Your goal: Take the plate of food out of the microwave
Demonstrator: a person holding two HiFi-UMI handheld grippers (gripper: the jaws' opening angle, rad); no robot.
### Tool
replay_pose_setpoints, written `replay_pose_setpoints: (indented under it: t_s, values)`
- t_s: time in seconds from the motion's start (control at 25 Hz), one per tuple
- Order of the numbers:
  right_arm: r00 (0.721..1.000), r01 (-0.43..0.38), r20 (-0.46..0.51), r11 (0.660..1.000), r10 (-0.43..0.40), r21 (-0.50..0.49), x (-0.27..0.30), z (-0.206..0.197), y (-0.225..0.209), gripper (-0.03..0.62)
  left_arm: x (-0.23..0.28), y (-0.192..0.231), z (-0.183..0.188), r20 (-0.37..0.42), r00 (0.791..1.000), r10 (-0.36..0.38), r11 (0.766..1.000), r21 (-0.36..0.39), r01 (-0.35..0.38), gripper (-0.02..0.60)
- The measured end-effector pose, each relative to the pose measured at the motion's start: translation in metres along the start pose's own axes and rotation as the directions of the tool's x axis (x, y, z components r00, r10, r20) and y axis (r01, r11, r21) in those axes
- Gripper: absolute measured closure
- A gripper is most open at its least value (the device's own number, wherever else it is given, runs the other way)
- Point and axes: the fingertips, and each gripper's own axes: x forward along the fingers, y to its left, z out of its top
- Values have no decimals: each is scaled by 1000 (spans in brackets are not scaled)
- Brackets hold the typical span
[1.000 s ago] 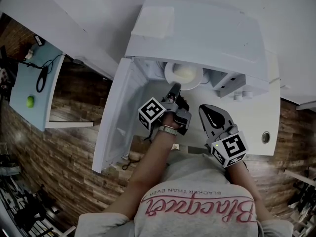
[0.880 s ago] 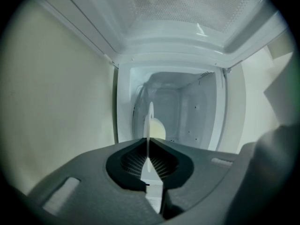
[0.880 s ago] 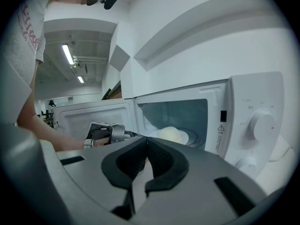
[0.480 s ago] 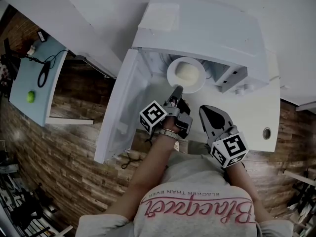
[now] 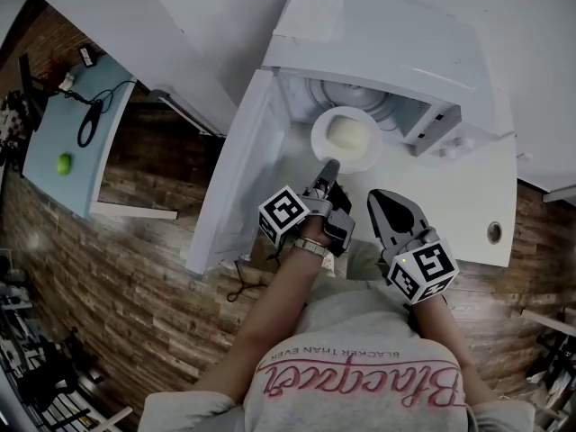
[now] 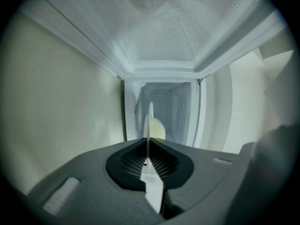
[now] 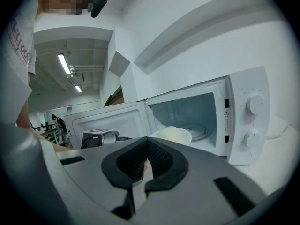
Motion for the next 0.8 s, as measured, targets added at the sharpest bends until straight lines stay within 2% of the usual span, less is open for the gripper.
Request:
replay_pose_setpoints:
  t_s: [0.44,0.8]
  values:
    - [998,56,-3,998,-56,1,-16,-4,30,583,-43,1,-13,-37,999,-11,1000,4,11,563]
    - [997,77,17,997,-77,-2,-26,10,44,583,-61,-7,-19,-52,998,-26,1000,7,26,563]
